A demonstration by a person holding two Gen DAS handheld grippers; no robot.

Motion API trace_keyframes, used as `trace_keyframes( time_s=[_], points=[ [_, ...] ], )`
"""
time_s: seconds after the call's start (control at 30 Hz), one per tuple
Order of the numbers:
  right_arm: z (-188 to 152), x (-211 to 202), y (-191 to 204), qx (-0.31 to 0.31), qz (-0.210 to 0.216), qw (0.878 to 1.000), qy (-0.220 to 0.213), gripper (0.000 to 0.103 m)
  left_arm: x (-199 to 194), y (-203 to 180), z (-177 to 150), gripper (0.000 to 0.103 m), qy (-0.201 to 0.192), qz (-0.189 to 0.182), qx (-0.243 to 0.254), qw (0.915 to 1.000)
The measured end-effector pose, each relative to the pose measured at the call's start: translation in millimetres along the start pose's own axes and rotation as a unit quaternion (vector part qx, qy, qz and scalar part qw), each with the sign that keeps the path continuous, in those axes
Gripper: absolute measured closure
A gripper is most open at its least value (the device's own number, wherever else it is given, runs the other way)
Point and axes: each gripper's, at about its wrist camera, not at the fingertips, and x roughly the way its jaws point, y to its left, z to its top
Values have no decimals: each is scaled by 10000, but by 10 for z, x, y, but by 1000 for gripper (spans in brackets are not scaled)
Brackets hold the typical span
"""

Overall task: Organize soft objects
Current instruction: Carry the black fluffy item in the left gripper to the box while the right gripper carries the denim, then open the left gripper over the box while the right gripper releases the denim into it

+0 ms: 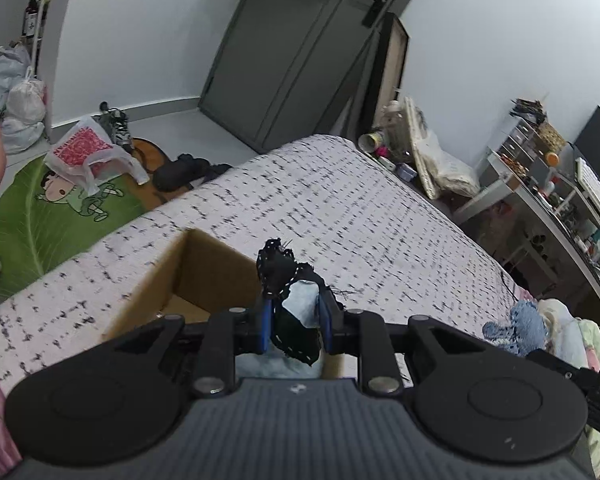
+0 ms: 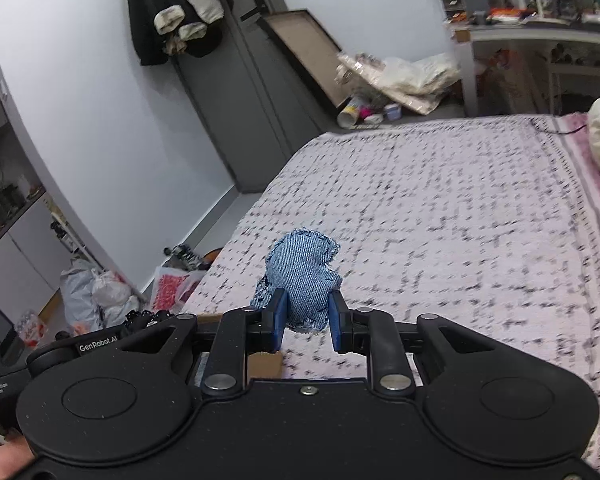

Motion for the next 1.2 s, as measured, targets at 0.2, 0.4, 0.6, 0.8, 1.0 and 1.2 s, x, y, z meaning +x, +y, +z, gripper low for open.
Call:
trace_keyframes(
  time_s=[0.2,0.4,0.6,0.8,1.0,1.2],
  points=[
    [-69,211,187,-79,195,9995,214,81,139,187,8,80,68,160,-58,9998],
    [-120,348,327,-134,337,9987,368,81,226,272,14,76,-42,168,-203,9996],
    [-239,393,488,-244,558,9964,587,81,197,275,4,47,-210,89,-291,9993],
    [-351,407,613,-316,676,9941,790,81,110,272,22,46,-227,231,-185,9993],
    [-399,427,676,-317,851,9916,920,75,37,217,23,46,-66,416,-68,9991],
    [-397,360,605,-141,950,9902,1017,55,-101,194,24,45,91,629,-136,9979]
  ],
)
